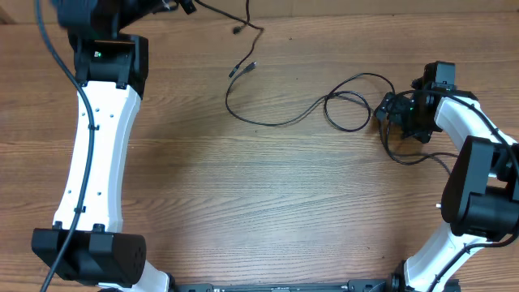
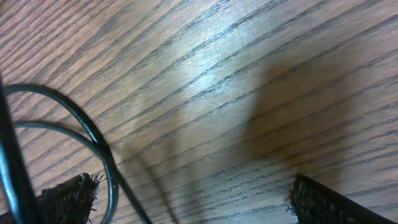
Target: Untangle cables
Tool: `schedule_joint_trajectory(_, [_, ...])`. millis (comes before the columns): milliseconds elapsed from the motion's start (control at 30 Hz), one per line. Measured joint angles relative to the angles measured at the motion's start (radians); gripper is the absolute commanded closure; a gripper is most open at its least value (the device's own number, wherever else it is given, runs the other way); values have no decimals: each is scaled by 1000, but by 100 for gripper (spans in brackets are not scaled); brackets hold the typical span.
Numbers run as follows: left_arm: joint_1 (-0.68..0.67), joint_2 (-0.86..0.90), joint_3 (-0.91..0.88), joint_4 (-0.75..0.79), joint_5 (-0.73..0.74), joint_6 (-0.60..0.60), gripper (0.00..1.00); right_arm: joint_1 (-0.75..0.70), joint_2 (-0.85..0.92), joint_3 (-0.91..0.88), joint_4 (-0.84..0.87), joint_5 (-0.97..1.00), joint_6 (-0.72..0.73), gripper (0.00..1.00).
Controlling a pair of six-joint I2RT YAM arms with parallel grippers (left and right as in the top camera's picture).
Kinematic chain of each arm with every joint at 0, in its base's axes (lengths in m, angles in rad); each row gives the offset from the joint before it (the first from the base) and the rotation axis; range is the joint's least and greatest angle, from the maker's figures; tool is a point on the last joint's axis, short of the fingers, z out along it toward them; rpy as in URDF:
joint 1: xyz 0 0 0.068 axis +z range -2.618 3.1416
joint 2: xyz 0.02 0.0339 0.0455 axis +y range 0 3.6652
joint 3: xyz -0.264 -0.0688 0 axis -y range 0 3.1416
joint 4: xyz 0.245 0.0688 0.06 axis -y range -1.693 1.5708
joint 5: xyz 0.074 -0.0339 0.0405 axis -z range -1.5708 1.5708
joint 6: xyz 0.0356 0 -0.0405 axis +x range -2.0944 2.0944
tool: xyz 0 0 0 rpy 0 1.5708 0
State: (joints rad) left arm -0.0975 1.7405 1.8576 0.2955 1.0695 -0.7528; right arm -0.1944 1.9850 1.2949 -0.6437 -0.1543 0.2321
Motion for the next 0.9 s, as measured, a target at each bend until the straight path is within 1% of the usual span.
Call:
schedule_joint_trajectory(100, [-18,9,-6,-200,0,59,96,0,0,0,2,0,0,0])
schedule_joint_trajectory(167, [-31,16,-7,-257,-25,77,96,0,0,0,1,0,0,0])
schedule_joint_trajectory(500, [-28,18,-3,-275,-71,75,96,0,0,0,-1,-5,-1,0])
schedule_joint_trajectory(600, [-8,18,29,-335,-82,71,96,0,0,0,-2,-13,-1,0])
schedule_joint_trajectory(667, [10,16,65,-456,-118,70,96,0,0,0,-2,-16,-1,0])
schedule_joint_trajectory(767, [27,9,113,-699,-220,78,96,0,0,0,-2,-21,-1,0])
schedule_joint_trajectory(900, [27,-3,172,-1048,-445,136,96,0,0,0,-2,-23,-1,0])
